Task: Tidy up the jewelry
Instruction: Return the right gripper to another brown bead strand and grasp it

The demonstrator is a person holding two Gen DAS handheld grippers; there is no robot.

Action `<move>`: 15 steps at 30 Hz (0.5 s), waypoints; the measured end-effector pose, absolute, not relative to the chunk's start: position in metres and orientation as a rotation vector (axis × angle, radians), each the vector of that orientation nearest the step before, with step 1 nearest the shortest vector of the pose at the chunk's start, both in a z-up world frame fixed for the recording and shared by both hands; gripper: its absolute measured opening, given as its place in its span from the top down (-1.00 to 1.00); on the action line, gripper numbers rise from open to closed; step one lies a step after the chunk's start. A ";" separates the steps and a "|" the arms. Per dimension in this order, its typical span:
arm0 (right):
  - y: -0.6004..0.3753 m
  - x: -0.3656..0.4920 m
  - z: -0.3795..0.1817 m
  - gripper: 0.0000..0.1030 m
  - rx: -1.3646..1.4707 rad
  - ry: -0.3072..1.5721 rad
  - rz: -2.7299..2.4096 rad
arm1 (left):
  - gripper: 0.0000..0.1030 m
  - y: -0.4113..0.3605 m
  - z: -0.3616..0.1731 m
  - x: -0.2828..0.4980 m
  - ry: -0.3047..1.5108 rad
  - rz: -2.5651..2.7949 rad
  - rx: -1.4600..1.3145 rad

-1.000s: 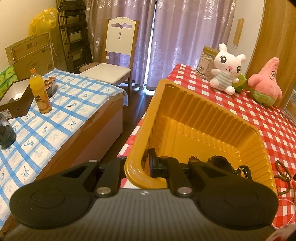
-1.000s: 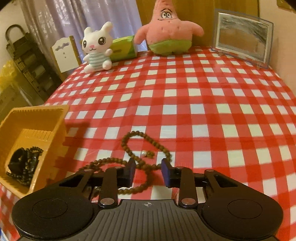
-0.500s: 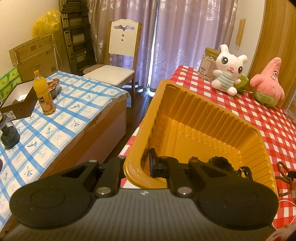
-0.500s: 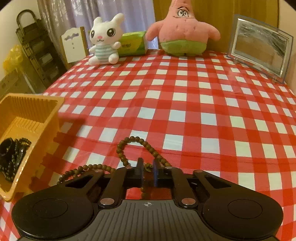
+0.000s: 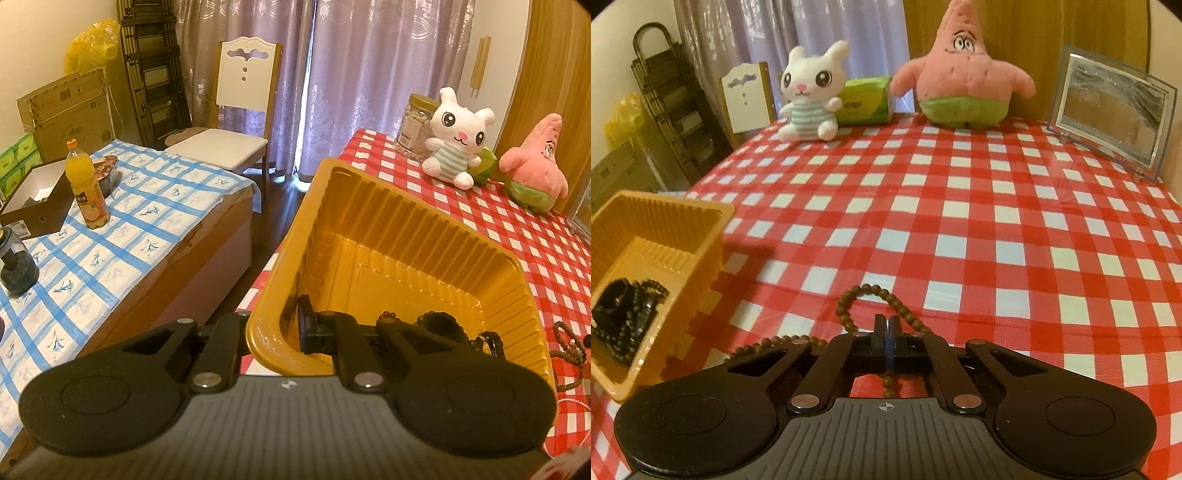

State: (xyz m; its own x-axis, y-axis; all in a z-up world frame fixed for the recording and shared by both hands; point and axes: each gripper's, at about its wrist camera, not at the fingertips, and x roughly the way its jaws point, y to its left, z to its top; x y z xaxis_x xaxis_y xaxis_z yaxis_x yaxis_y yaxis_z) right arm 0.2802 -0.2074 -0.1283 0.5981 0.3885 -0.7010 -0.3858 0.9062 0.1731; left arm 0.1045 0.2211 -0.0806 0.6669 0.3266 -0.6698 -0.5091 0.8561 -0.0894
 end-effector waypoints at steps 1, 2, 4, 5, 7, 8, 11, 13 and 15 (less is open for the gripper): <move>-0.209 0.278 -0.125 1.00 0.015 0.811 0.449 | 0.80 0.221 -0.081 0.104 0.696 0.477 -0.280; -0.211 0.276 -0.123 1.00 0.023 0.808 0.447 | 0.80 0.222 -0.081 0.104 0.696 0.475 -0.280; -0.215 0.271 -0.117 1.00 0.038 0.801 0.440 | 0.80 0.222 -0.081 0.104 0.695 0.475 -0.282; -0.217 0.269 -0.115 1.00 0.050 0.801 0.438 | 0.80 0.222 -0.081 0.104 0.696 0.474 -0.284; -0.222 0.264 -0.110 1.00 0.074 0.796 0.427 | 0.81 0.222 -0.082 0.104 0.698 0.469 -0.285; -0.223 0.262 -0.108 1.00 0.079 0.796 0.427 | 0.81 0.223 -0.083 0.105 0.699 0.467 -0.285; -0.221 0.262 -0.110 0.99 0.064 0.817 0.410 | 0.81 0.224 -0.084 0.107 0.699 0.458 -0.288; -0.219 0.265 -0.118 0.98 0.060 0.841 0.409 | 0.81 0.225 -0.084 0.107 0.698 0.454 -0.289; -0.214 0.268 -0.126 0.98 0.044 0.844 0.400 | 0.81 0.225 -0.085 0.107 0.700 0.452 -0.287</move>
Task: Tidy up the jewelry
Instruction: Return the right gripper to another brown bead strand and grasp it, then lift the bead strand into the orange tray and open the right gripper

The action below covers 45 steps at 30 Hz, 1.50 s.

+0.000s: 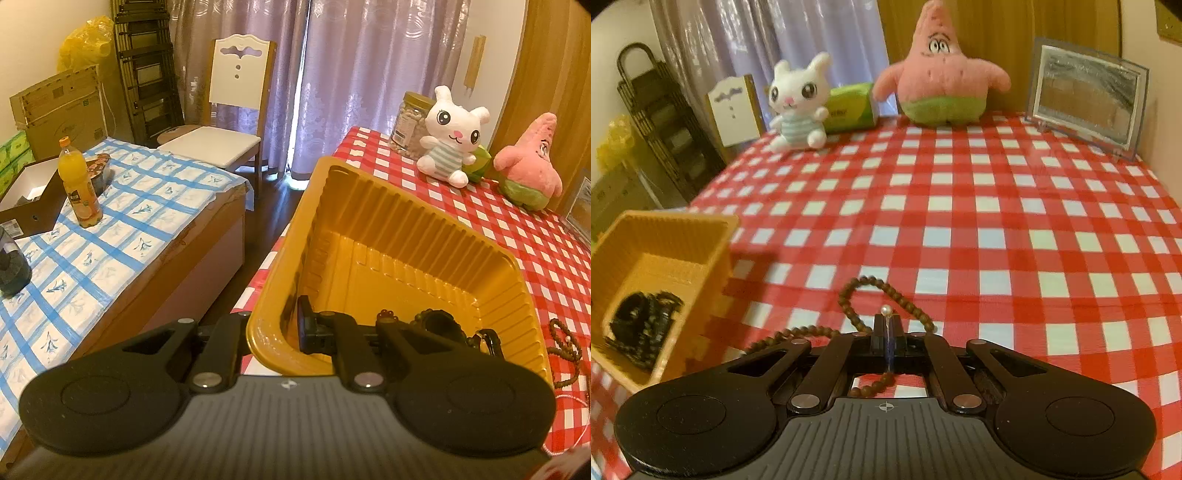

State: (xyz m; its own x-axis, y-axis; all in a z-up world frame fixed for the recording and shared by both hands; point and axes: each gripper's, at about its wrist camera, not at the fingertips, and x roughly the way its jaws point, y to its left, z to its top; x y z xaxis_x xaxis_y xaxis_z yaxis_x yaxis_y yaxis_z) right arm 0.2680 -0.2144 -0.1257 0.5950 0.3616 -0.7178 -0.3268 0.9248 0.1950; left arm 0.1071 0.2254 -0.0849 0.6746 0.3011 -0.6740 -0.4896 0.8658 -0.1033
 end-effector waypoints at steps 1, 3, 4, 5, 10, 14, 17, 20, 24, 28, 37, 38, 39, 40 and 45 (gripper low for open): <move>-0.212 0.270 -0.130 0.97 0.038 0.850 0.405 | 0.81 0.226 -0.085 0.107 0.703 0.450 -0.287; -0.208 0.273 -0.137 0.97 0.026 0.849 0.409 | 0.81 0.227 -0.085 0.107 0.705 0.449 -0.288; -0.207 0.275 -0.140 0.97 0.016 0.847 0.408 | 0.81 0.227 -0.085 0.107 0.705 0.449 -0.288; -0.205 0.277 -0.142 0.97 0.005 0.846 0.409 | 0.81 0.227 -0.085 0.107 0.705 0.449 -0.287; -0.202 0.290 -0.149 0.94 -0.024 0.854 0.416 | 0.81 0.227 -0.086 0.107 0.707 0.453 -0.290; -0.199 0.293 -0.152 0.80 -0.058 0.847 0.434 | 0.81 0.228 -0.086 0.106 0.707 0.456 -0.291; -0.198 0.294 -0.154 0.60 -0.073 0.841 0.439 | 0.80 0.228 -0.086 0.106 0.709 0.457 -0.293; -0.195 0.296 -0.155 0.59 -0.094 0.829 0.448 | 0.80 0.229 -0.087 0.105 0.711 0.462 -0.293; -0.189 0.295 -0.157 0.60 -0.150 0.807 0.457 | 0.80 0.230 -0.087 0.105 0.712 0.463 -0.292; -0.184 0.291 -0.158 0.78 -0.195 0.794 0.471 | 0.80 0.230 -0.087 0.104 0.713 0.463 -0.294; -0.192 0.281 -0.144 0.79 -0.159 0.763 0.449 | 0.80 0.229 -0.088 0.105 0.711 0.460 -0.291; -0.192 0.279 -0.140 0.79 -0.155 0.757 0.450 | 0.80 0.230 -0.088 0.104 0.710 0.459 -0.292; -0.192 0.277 -0.136 0.79 -0.149 0.752 0.452 | 0.80 0.229 -0.088 0.105 0.711 0.460 -0.292; -0.192 0.274 -0.131 0.79 -0.142 0.747 0.455 | 0.80 0.229 -0.088 0.105 0.711 0.459 -0.291; -0.186 0.257 -0.109 0.79 -0.089 0.731 0.494 | 0.80 0.227 -0.088 0.110 0.709 0.453 -0.285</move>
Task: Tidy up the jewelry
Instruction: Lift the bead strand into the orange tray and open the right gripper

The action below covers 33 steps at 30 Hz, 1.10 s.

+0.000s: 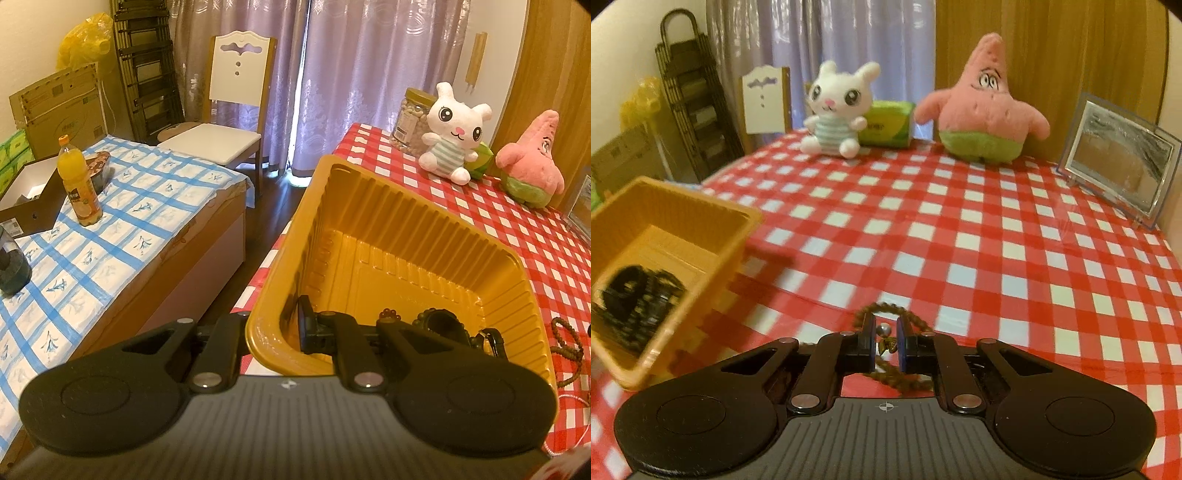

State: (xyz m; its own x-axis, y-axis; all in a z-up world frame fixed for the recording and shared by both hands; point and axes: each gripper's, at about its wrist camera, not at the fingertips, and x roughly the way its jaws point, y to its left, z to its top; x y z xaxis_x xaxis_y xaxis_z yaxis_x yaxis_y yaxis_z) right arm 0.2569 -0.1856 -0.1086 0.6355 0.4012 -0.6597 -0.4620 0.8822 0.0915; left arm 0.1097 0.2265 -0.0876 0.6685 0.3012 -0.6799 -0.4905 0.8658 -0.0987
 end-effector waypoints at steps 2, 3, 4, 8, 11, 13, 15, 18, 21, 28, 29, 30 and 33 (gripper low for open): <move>-0.179 0.250 -0.101 0.78 -0.063 0.734 0.524 | 0.80 0.226 -0.088 0.110 0.710 0.453 -0.288; -0.175 0.247 -0.097 0.78 -0.048 0.737 0.543 | 0.80 0.226 -0.087 0.110 0.711 0.453 -0.289; -0.170 0.243 -0.092 0.78 -0.033 0.741 0.563 | 0.80 0.226 -0.087 0.110 0.712 0.452 -0.290; -0.144 0.232 -0.081 0.78 0.014 0.757 0.657 | 0.81 0.226 -0.087 0.112 0.713 0.450 -0.290; -0.117 0.227 -0.077 0.78 0.030 0.764 0.731 | 0.81 0.227 -0.087 0.112 0.712 0.443 -0.295; -0.098 0.225 -0.077 0.78 0.039 0.768 0.776 | 0.81 0.227 -0.087 0.112 0.714 0.441 -0.296; -0.077 0.224 -0.076 0.78 0.040 0.777 0.825 | 0.81 0.227 -0.087 0.112 0.714 0.436 -0.298; -0.040 0.220 -0.076 0.78 0.026 0.779 0.909 | 0.81 0.228 -0.086 0.111 0.709 0.425 -0.300; -0.008 0.214 -0.079 0.78 0.006 0.783 0.976 | 0.81 0.229 -0.086 0.109 0.710 0.418 -0.306; 0.046 0.208 -0.094 0.78 -0.036 0.812 1.039 | 0.81 0.231 -0.085 0.107 0.708 0.394 -0.314; 0.050 0.211 -0.098 0.78 -0.045 0.816 1.040 | 0.81 0.232 -0.085 0.107 0.708 0.391 -0.315; 0.054 0.211 -0.100 0.78 -0.052 0.820 1.041 | 0.81 0.232 -0.085 0.107 0.708 0.388 -0.316; 0.061 0.209 -0.105 0.78 -0.066 0.827 1.035 | 0.81 0.233 -0.085 0.107 0.708 0.383 -0.319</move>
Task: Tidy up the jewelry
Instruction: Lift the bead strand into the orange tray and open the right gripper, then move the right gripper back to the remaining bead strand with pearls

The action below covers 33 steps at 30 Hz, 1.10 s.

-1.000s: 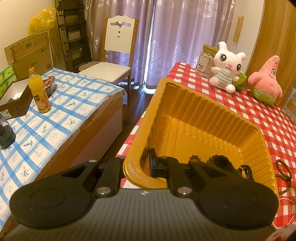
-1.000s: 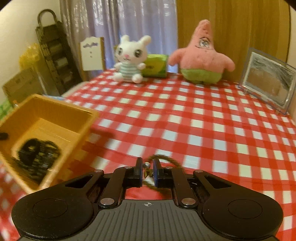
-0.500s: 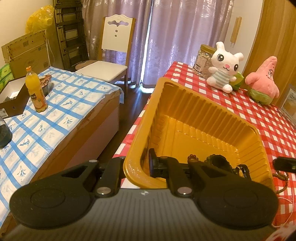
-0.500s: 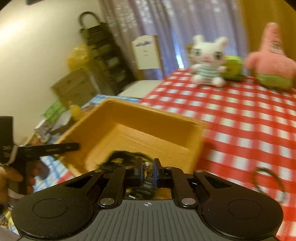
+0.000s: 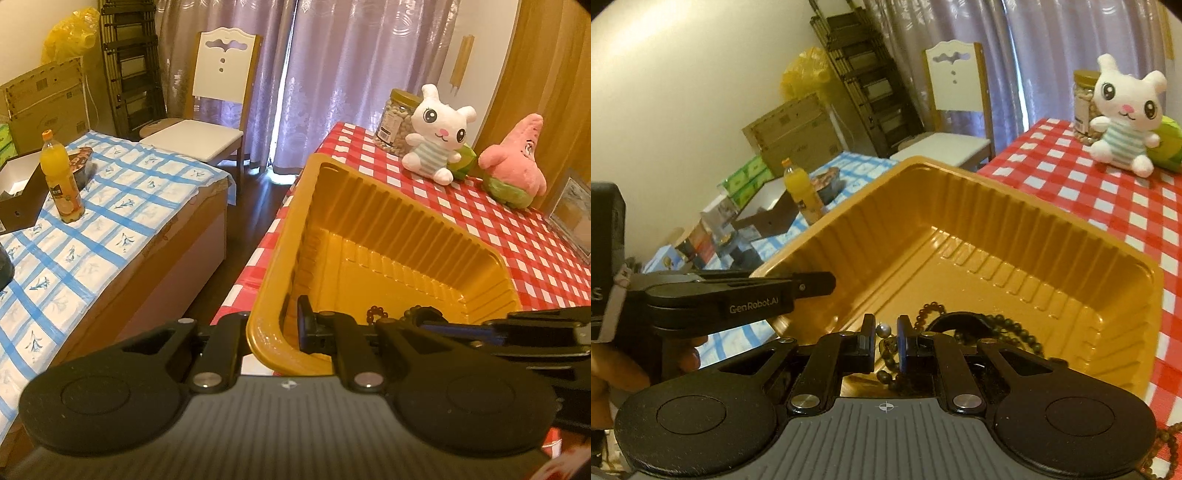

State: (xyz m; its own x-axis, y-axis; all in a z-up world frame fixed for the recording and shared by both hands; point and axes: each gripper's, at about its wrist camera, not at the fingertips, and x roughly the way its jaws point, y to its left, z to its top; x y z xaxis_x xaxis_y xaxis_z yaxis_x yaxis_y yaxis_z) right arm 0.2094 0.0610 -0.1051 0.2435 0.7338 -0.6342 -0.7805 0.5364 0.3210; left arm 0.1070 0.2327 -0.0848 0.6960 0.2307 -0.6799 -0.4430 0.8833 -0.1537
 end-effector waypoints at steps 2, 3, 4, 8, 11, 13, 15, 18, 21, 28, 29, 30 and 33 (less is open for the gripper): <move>0.062 0.209 -0.107 0.77 -0.064 0.837 1.027 | 0.81 0.233 -0.085 0.107 0.709 0.379 -0.321; 0.063 0.209 -0.107 0.75 -0.064 0.839 1.022 | 0.81 0.234 -0.085 0.107 0.709 0.377 -0.321; 0.062 0.209 -0.107 0.71 -0.064 0.839 1.019 | 0.81 0.234 -0.085 0.107 0.710 0.375 -0.322; 0.056 0.207 -0.102 0.39 -0.045 0.820 1.005 | 0.81 0.234 -0.085 0.108 0.709 0.376 -0.321; 0.045 0.204 -0.095 0.37 -0.021 0.798 0.991 | 0.81 0.234 -0.085 0.108 0.710 0.376 -0.321; 0.035 0.202 -0.091 0.35 -0.003 0.786 0.980 | 0.81 0.234 -0.085 0.108 0.709 0.377 -0.319; 0.023 0.201 -0.088 0.34 0.009 0.779 0.957 | 0.81 0.234 -0.085 0.108 0.709 0.378 -0.319; 0.002 0.201 -0.086 0.32 0.033 0.782 0.915 | 0.81 0.233 -0.085 0.111 0.710 0.380 -0.312; -0.023 0.201 -0.087 0.31 0.047 0.797 0.859 | 0.81 0.233 -0.086 0.113 0.717 0.386 -0.305; -0.080 0.203 -0.091 0.30 0.095 0.838 0.712 | 0.81 0.232 -0.086 0.115 0.723 0.393 -0.294; -0.086 0.204 -0.091 0.30 0.099 0.840 0.695 | 0.81 0.232 -0.086 0.115 0.724 0.395 -0.294; -0.093 0.204 -0.091 0.30 0.100 0.842 0.678 | 0.81 0.233 -0.087 0.116 0.725 0.397 -0.295; -0.109 0.206 -0.092 0.30 0.102 0.849 0.638 | 0.81 0.232 -0.087 0.115 0.728 0.402 -0.294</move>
